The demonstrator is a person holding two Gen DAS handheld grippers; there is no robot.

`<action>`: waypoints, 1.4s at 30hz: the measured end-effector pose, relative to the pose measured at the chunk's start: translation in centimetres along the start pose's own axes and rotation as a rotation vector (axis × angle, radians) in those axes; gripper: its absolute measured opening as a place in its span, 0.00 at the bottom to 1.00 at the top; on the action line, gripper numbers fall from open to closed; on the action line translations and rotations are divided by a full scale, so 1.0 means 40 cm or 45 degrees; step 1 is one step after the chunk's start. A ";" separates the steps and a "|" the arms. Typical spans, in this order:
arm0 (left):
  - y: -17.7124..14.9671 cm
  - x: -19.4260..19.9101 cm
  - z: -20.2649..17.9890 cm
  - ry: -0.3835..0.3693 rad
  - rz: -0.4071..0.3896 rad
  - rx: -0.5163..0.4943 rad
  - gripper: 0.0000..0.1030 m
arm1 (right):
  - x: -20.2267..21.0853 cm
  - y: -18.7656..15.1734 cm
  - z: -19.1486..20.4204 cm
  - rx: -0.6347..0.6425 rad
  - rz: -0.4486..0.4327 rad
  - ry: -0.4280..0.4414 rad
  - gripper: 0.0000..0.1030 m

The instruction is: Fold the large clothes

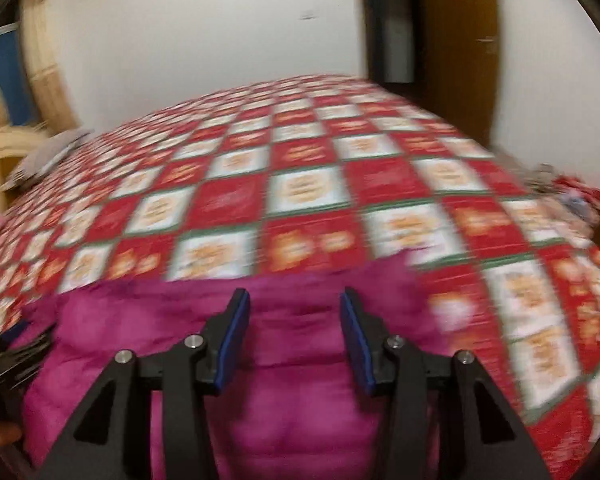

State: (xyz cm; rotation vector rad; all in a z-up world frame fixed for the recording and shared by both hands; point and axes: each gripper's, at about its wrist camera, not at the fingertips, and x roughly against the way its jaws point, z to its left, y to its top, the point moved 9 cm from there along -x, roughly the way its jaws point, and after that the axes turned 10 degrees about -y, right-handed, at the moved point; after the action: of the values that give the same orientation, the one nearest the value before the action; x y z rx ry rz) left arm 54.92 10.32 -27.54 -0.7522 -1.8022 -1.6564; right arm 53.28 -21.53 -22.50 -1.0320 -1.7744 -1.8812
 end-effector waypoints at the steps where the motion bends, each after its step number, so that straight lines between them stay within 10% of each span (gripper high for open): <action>1: 0.000 0.000 0.000 0.000 -0.001 -0.001 0.91 | -0.026 -0.013 -0.033 -0.015 0.044 -0.035 0.48; 17: 0.000 0.001 0.000 -0.002 0.000 0.001 0.91 | -0.086 -0.055 -0.068 -0.122 0.125 0.062 0.53; 28: 0.000 0.012 -0.004 0.034 0.002 -0.030 0.91 | 0.159 -0.095 0.078 0.042 -0.044 0.178 0.44; 42: -0.041 0.223 -0.087 -0.079 -0.021 -0.191 0.91 | 0.154 -0.123 -0.011 -0.002 -0.081 0.031 0.42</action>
State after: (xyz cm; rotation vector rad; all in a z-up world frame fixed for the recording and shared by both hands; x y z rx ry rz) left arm 47.82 6.95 -21.85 -0.8646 -1.7449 -1.8128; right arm 45.62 -19.84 -21.58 -0.9593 -1.8125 -1.9247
